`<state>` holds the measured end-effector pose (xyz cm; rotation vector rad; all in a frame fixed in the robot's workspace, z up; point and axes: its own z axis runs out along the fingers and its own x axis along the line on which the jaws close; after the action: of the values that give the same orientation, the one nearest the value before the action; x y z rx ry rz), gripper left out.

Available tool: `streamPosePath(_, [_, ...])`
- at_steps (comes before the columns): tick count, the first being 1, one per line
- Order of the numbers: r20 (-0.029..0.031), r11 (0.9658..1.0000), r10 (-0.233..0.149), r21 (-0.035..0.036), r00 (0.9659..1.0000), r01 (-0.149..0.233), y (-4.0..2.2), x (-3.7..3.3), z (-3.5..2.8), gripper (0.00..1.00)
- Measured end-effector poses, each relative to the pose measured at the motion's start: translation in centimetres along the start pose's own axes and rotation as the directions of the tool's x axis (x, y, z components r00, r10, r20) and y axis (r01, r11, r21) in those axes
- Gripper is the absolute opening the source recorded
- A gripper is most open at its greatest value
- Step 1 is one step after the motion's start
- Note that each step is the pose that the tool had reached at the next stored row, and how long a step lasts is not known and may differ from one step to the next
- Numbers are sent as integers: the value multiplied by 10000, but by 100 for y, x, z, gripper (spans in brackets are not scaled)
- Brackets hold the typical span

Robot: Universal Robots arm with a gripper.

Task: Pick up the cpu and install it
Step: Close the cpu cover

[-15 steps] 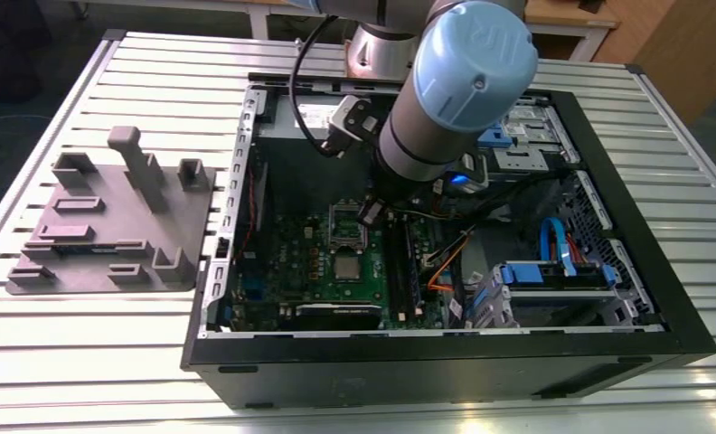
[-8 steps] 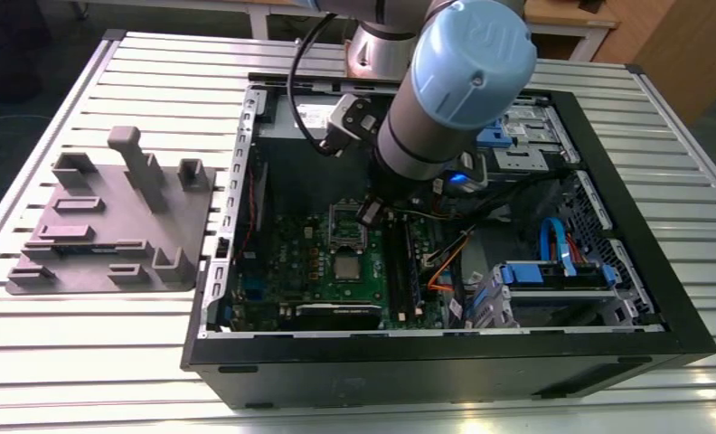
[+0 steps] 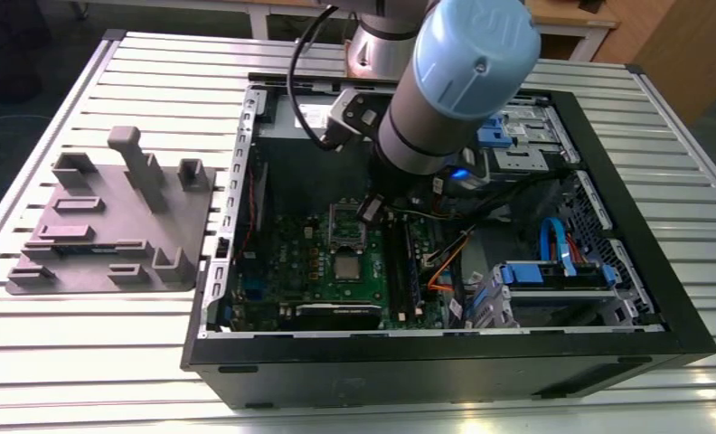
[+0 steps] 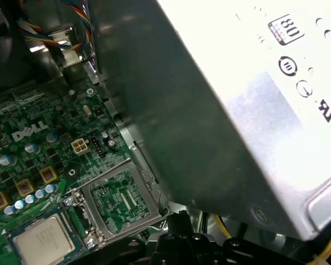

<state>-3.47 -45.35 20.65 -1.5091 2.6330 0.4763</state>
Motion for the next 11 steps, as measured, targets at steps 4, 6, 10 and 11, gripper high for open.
streamPosePath(4, [-111,10000,12,64,9999,-11,13,-11,-55,11])
streamPosePath(6, [-130,10000,14,77,9999,-13,20,-18,-84,11])
streamPosePath(10, [-141,10000,16,84,9999,-14,31,-26,-124,11])
streamPosePath(11, [-142,10000,16,85,9999,-14,33,-27,-128,11])
